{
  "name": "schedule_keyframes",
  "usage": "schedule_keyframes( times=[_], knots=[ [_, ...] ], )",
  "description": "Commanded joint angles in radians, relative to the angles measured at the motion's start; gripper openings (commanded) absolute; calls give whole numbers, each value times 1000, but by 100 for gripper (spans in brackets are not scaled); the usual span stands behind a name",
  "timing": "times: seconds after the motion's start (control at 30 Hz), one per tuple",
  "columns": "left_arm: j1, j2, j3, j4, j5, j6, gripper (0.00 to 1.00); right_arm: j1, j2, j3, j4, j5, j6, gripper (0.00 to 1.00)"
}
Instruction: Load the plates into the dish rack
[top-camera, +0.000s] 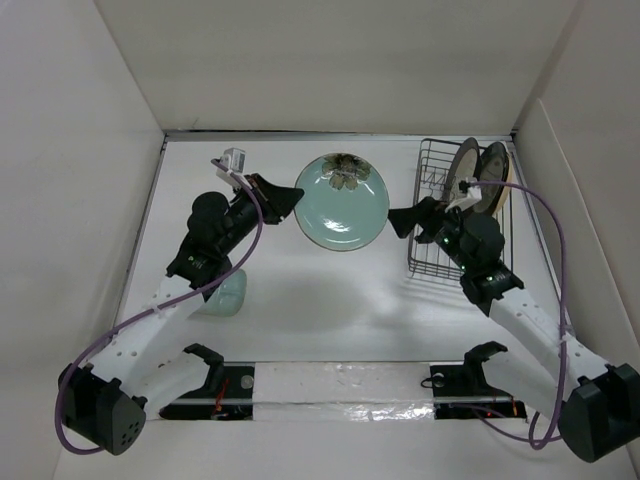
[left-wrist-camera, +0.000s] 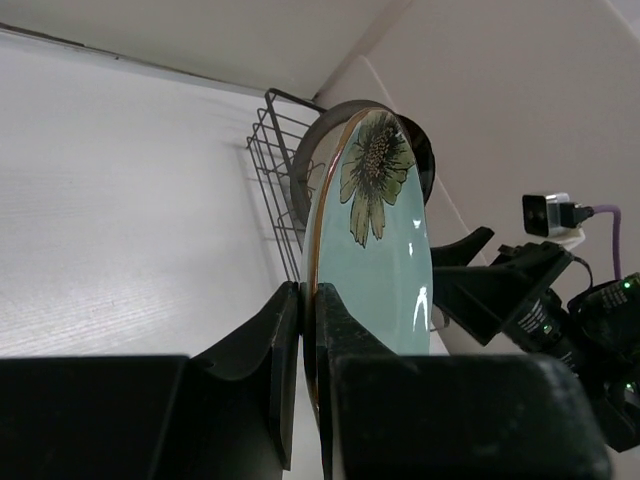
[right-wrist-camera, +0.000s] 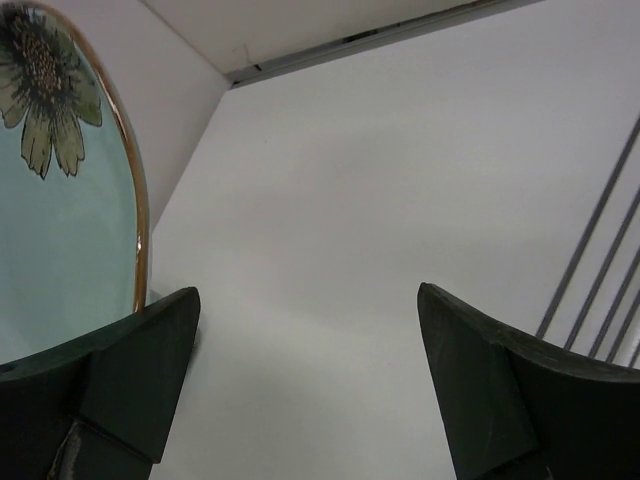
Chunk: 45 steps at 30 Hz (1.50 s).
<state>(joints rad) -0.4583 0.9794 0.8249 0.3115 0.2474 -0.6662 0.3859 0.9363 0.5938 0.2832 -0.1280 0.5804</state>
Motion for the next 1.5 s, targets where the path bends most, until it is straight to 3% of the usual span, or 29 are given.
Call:
schedule_keyframes(
  times=[0.0, 0.1, 0.2, 0.47, 0.57, 0.67, 0.77, 0.8, 0.9, 0.93, 0.97, 1.07, 1.1, 1.27, 1.3, 1.47],
  knots=[
    [-5, -45, 77, 126, 32, -23, 0, -38, -83, 3, 32, 41, 1, 95],
    [-5, -44, 74, 121, 36, -21, 0, -50, -137, -15, 123, -63, -8, 95],
    [-5, -38, 63, 153, 64, -36, 0, -41, -70, 4, 192, -243, -24, 97],
    [-5, -13, 74, 184, 142, -59, 0, -41, 130, 1, 341, -401, 56, 99],
    [-5, 7, 89, 153, 171, -41, 0, -7, 180, 15, 418, -446, 78, 94],
    [-5, 11, 74, 158, 197, -50, 0, 37, 208, 44, 425, -467, 73, 81],
    [-5, 15, 86, 118, 196, -23, 0, 67, 217, 58, 453, -441, 67, 49],
    [-5, 15, 89, 88, 194, -15, 0, 79, 220, 72, 450, -441, 64, 26],
    [-5, -4, 117, -15, 107, 57, 3, 79, 193, 67, 450, -389, 73, 0],
    [-5, -7, 132, -52, 81, 83, 14, 79, 185, 70, 445, -372, 75, 0],
    [-5, -16, 167, -92, 54, 136, 33, 88, 179, 77, 433, -349, 72, 0],
    [-5, -59, 181, -190, -32, 215, 57, 88, 156, 115, 357, -247, 44, 0],
    [-5, -73, 178, -202, -55, 230, 60, 88, 148, 126, 305, -213, 38, 0],
    [-5, -212, 93, -226, -171, 292, 63, 77, 116, 237, 85, 51, -68, 0],
    [-5, -232, 74, -218, -171, 295, 63, 77, 117, 291, -8, 191, -82, 0],
    [-5, -330, 1, -282, -158, 367, 56, 77, 185, 463, -189, 574, -253, 0]
  ],
)
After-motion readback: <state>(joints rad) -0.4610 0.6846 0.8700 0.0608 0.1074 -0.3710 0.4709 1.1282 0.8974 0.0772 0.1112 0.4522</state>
